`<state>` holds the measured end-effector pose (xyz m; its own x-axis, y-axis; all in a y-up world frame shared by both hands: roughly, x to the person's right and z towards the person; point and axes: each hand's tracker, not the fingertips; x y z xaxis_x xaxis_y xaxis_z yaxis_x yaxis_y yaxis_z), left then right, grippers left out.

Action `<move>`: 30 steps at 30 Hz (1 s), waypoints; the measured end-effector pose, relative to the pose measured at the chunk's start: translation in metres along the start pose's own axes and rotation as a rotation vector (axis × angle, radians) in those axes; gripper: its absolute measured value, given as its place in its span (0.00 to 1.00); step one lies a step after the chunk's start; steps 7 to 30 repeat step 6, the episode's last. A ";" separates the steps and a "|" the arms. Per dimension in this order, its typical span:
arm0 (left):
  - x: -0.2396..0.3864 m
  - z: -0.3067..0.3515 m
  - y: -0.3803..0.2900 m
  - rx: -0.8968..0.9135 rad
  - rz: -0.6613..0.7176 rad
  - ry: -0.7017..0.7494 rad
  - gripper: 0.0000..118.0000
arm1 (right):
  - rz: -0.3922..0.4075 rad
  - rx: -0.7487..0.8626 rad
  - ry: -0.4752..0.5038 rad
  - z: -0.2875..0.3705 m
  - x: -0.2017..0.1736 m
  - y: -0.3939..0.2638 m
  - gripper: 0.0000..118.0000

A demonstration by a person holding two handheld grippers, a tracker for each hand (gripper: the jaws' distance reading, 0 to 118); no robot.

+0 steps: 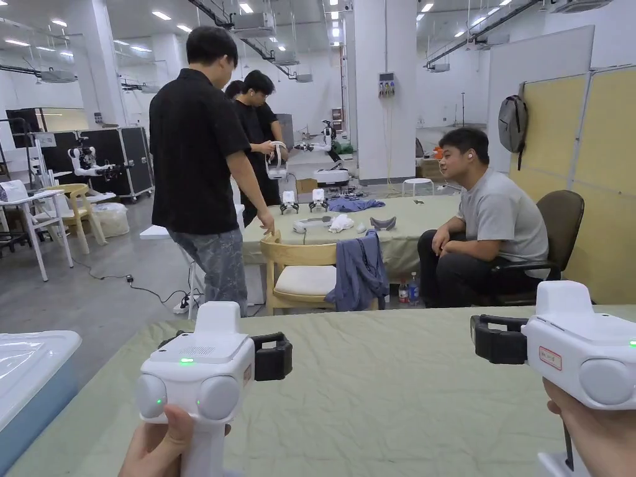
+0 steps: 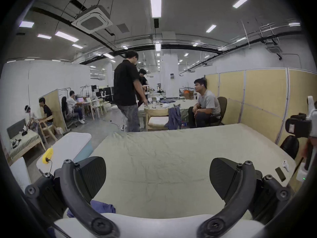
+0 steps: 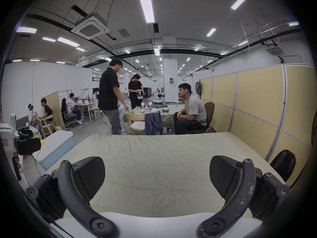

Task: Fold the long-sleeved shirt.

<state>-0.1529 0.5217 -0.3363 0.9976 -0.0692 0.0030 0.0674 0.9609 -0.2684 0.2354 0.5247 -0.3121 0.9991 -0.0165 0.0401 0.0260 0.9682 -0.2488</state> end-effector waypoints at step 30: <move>-0.009 0.005 -0.003 0.011 0.036 -0.055 1.00 | 0.010 -0.002 -0.016 0.002 0.004 0.000 1.00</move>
